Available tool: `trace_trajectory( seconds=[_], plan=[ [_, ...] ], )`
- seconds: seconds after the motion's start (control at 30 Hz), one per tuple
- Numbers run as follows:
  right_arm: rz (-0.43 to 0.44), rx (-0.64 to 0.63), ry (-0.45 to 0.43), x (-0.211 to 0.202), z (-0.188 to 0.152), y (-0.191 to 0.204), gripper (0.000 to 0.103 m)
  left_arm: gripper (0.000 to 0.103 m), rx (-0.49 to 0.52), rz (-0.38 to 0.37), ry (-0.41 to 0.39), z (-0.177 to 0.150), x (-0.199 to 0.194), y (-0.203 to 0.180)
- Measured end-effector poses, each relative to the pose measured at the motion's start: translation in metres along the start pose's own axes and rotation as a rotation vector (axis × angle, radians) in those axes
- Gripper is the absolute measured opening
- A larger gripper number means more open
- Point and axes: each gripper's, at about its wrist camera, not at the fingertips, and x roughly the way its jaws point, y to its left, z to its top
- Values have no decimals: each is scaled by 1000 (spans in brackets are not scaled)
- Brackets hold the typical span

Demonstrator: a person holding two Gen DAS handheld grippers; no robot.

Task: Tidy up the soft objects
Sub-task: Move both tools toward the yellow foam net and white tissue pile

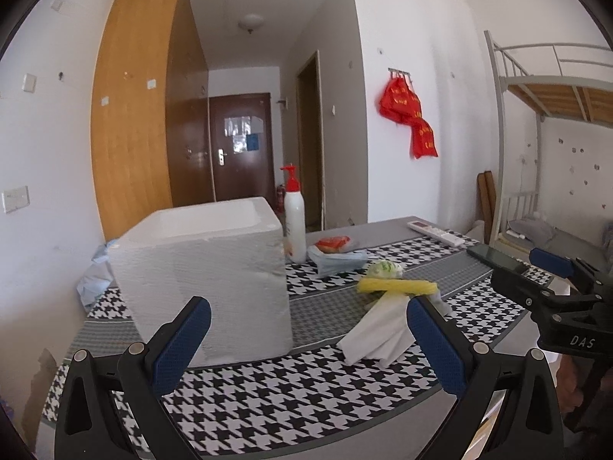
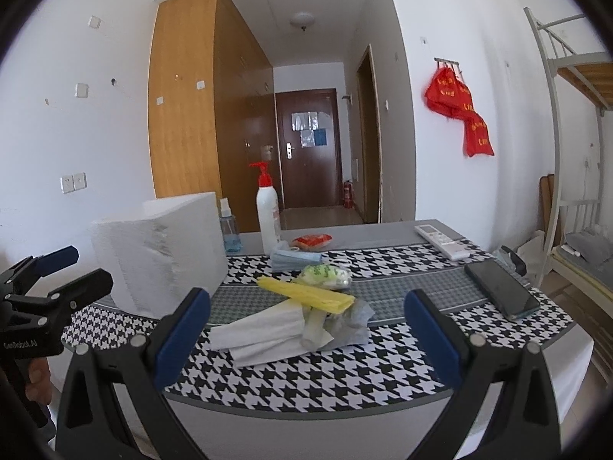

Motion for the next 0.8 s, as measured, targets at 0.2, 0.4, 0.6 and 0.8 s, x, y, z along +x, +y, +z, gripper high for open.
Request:
trace_trajectory(
  seconds=[0.2,0.4,0.6,0.8],
  plan=[
    [-10,-1,27,13,0,-8,102,102,12,-24,30,2,15,-2],
    [-28,7,58,30,-1,-17,102,102,35,-56,67,1,34,-8],
    [-32,0,89,46,-2,-22,102,102,48,-89,107,-1,51,-13],
    [-35,-4,106,54,-3,-28,102,102,64,-129,147,-4,65,-22]
  ],
)
